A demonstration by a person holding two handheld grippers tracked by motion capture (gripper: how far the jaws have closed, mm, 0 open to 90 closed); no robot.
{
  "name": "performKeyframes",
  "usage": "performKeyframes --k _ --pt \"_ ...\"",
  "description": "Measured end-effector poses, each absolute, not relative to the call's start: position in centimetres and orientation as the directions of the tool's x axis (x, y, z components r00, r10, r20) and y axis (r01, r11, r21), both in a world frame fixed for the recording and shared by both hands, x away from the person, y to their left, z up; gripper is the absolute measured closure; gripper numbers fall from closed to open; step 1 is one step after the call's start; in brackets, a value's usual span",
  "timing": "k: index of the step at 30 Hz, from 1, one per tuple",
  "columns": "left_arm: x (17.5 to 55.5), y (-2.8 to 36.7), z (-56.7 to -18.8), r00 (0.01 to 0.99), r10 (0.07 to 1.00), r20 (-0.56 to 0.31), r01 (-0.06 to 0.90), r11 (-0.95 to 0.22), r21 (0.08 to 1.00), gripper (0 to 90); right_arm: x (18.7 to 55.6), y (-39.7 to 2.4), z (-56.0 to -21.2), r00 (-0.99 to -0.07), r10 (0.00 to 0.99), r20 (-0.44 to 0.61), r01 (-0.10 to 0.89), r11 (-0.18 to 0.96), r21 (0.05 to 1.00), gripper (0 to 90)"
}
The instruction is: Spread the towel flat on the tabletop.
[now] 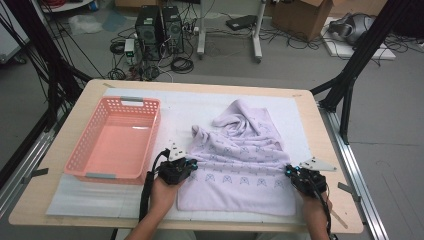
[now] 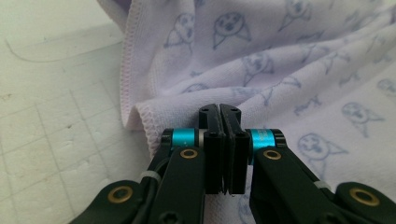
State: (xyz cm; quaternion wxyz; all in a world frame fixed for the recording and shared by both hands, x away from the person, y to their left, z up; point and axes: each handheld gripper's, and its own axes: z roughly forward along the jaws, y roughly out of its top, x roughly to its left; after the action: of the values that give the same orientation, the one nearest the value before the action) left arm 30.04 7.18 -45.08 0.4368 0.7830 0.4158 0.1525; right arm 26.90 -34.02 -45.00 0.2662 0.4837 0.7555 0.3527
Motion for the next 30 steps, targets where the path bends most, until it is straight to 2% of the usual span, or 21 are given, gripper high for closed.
performKeyframes --k 2,4,6,8,14,21,29,30 --pt "29.8 7.4 -45.0 0.615 0.778 -0.126 0.5 -0.261 0.826 83.8 26.9 -33.5 -44.9 -0.385 0.921 -0.059 0.539 0.277 0.795 85.2" --pt "29.3 7.8 -44.7 0.611 0.78 -0.135 0.493 -0.242 0.836 65.9 26.5 -33.4 -44.9 -0.388 0.92 -0.058 0.531 0.275 0.801 80.1" --pt "29.0 8.5 -44.7 0.609 0.775 -0.169 0.505 -0.214 0.836 54.0 25.9 -33.9 -44.4 -0.398 0.917 -0.016 0.517 0.239 0.822 71.6" --pt "28.6 9.1 -44.6 0.607 0.772 -0.19 0.51 -0.194 0.838 50.9 25.3 -34.4 -43.9 -0.409 0.912 0.005 0.507 0.223 0.832 68.8" --pt "27.0 10.0 -44.2 0.62 0.758 -0.202 0.502 -0.185 0.845 49.2 23.4 -35.9 -42.9 -0.428 0.903 0.034 0.49 0.2 0.849 65.0" --pt "25.1 10.0 -44.8 0.639 0.741 -0.206 0.519 -0.219 0.826 47.7 21.4 -36.9 -43.6 -0.398 0.913 0.091 0.548 0.157 0.822 63.4" --pt "23.6 9.5 -45.3 0.653 0.736 -0.181 0.531 -0.274 0.802 46.8 18.7 -35.8 -44.7 -0.402 0.913 0.074 0.596 0.2 0.777 61.1" --pt "23.3 9.3 -45.3 0.649 0.744 -0.159 0.524 -0.286 0.802 61.3 18.2 -35.1 -45.2 -0.401 0.915 0.04 0.596 0.227 0.77 62.1"
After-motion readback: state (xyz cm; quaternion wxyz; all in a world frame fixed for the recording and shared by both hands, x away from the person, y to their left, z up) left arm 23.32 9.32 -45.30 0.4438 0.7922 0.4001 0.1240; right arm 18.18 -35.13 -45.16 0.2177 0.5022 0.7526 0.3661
